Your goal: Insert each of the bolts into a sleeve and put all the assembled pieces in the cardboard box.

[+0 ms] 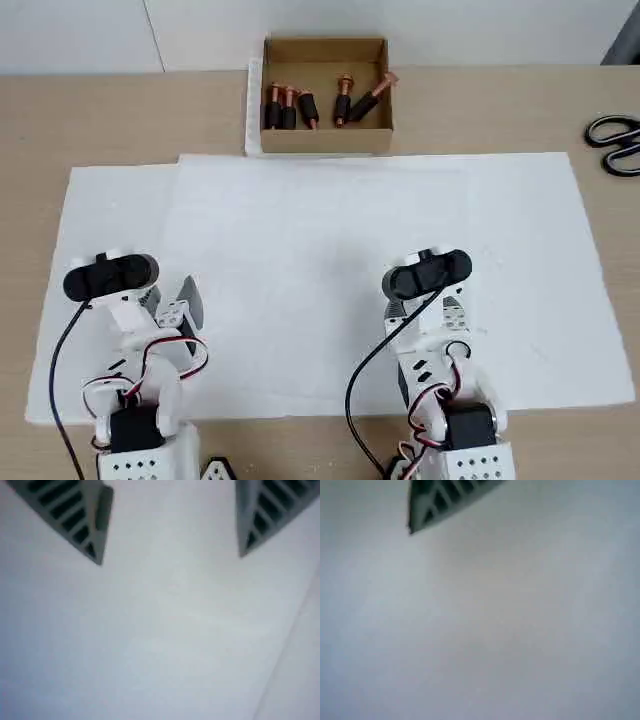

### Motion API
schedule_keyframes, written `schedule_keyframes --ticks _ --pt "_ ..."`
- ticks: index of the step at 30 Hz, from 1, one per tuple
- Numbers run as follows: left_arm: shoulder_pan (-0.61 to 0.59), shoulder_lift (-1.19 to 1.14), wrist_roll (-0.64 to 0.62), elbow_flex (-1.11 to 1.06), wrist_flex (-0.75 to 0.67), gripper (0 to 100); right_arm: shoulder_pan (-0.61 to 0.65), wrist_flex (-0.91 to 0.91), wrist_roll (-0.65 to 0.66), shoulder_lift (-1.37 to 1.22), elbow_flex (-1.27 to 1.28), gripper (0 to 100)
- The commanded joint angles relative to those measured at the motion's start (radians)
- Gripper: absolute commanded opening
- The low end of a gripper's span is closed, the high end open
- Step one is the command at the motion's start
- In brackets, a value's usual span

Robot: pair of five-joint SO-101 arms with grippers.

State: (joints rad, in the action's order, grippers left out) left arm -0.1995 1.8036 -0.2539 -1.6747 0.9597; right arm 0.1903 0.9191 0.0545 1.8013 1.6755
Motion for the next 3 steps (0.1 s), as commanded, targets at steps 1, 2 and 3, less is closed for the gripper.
schedule_keyframes --ticks 1,2,3 --pt "0.003 0.009 0.003 0.004 -0.028 17 0.002 0.004 0.003 0.012 0.008 18.8" --pt "0.003 0.009 0.003 0.004 -0.028 17 0.002 0.004 0.003 0.012 0.008 18.8" --pt "0.003 0.009 0.003 0.004 -0.028 17 0.002 0.004 0.003 0.012 0.008 18.8"
